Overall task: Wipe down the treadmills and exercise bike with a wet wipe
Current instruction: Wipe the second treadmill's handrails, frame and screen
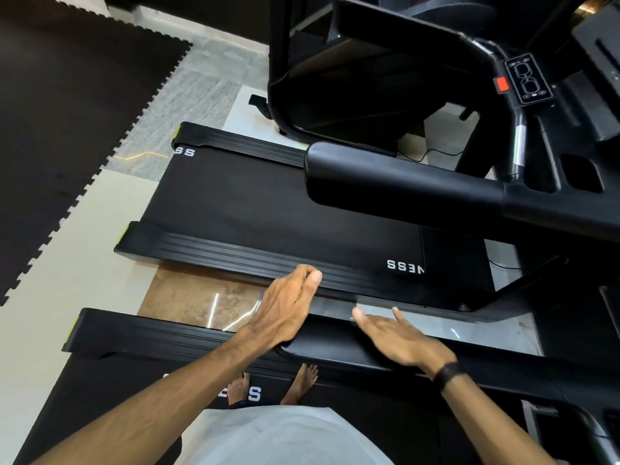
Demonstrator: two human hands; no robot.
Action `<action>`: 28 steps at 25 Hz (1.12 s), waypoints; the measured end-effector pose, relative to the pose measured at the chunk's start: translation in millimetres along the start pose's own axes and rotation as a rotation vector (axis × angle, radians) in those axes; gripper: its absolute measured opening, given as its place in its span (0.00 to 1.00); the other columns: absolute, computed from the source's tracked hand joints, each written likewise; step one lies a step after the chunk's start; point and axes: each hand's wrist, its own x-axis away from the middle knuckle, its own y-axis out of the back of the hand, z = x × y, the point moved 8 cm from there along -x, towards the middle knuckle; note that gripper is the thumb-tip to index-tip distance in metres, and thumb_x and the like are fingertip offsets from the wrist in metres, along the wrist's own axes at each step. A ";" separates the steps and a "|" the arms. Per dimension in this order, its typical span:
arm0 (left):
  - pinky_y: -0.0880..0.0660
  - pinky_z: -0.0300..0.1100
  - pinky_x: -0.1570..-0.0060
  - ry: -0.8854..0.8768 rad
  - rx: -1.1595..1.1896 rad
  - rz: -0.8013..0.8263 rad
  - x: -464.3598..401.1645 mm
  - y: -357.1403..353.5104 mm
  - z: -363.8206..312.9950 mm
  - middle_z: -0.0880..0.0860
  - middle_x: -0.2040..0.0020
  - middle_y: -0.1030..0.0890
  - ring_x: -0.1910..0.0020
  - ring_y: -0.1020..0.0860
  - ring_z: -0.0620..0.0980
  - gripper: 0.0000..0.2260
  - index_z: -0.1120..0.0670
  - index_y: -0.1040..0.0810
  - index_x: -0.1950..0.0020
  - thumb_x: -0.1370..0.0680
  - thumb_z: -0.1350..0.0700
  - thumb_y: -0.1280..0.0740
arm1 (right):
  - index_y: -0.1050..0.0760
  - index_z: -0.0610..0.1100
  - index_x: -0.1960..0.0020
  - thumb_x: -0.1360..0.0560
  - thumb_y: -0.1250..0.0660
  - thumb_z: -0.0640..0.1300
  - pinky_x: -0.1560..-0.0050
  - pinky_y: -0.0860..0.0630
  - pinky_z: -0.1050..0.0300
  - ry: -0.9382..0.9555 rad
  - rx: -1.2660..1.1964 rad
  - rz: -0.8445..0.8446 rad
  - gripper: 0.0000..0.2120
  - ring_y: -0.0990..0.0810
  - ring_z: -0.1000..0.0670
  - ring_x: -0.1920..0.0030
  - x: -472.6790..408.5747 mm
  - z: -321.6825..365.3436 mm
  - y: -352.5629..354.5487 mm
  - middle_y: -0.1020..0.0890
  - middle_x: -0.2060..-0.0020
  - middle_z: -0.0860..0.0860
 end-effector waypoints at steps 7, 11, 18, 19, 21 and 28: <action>0.28 0.52 0.47 -0.036 -0.009 0.050 -0.7 -3.7 -1.0 0.50 0.54 0.18 0.50 0.21 0.52 0.34 0.51 0.26 0.39 0.23 0.31 0.60 | 0.42 0.45 0.21 0.19 0.68 0.64 0.24 0.71 0.52 0.294 0.145 -0.201 0.37 0.45 0.51 0.20 -1.3 93.5 -24.0 0.37 0.22 0.51; 0.28 0.48 0.47 -0.032 -0.069 0.089 -2.8 -8.8 3.7 0.47 0.51 0.18 0.51 0.21 0.46 0.26 0.50 0.26 0.40 0.20 0.33 0.51 | 0.60 0.48 0.18 0.28 0.74 0.72 0.24 0.71 0.50 0.215 0.285 -0.333 0.46 0.64 0.60 0.21 53.5 30.1 -34.5 0.57 0.19 0.56; 0.30 0.49 0.44 -0.106 -0.227 0.210 -4.8 -20.9 -2.6 0.47 0.51 0.18 0.49 0.22 0.48 0.15 0.52 0.24 0.42 0.16 0.43 0.44 | 0.37 0.39 0.24 0.20 0.62 0.68 0.21 0.66 0.48 0.057 0.207 -0.347 0.41 0.39 0.48 0.23 5.4 65.7 -17.0 0.31 0.26 0.43; 0.29 0.49 0.45 -0.102 -0.240 0.228 -4.4 -21.9 0.0 0.47 0.51 0.18 0.49 0.21 0.49 0.15 0.52 0.24 0.44 0.16 0.44 0.43 | 0.43 0.39 0.21 0.20 0.62 0.68 0.21 0.67 0.48 0.145 0.198 -0.388 0.41 0.44 0.49 0.21 18.3 81.7 -27.7 0.36 0.23 0.44; 0.28 0.48 0.47 -0.108 -0.279 0.257 -4.7 -25.6 3.4 0.48 0.49 0.18 0.48 0.21 0.50 0.13 0.53 0.23 0.44 0.17 0.45 0.41 | 0.50 0.42 0.18 0.20 0.63 0.70 0.21 0.65 0.46 0.223 0.233 -0.491 0.42 0.54 0.53 0.19 52.3 82.1 -48.6 0.45 0.19 0.48; 0.28 0.48 0.51 -0.217 -0.316 0.337 -7.2 -39.3 -0.5 0.49 0.50 0.18 0.51 0.21 0.52 0.15 0.53 0.23 0.46 0.17 0.44 0.42 | 0.44 0.40 0.20 0.28 0.72 0.74 0.24 0.72 0.43 -0.297 0.147 -0.552 0.52 0.48 0.49 0.20 51.1 -24.8 -22.5 0.38 0.21 0.46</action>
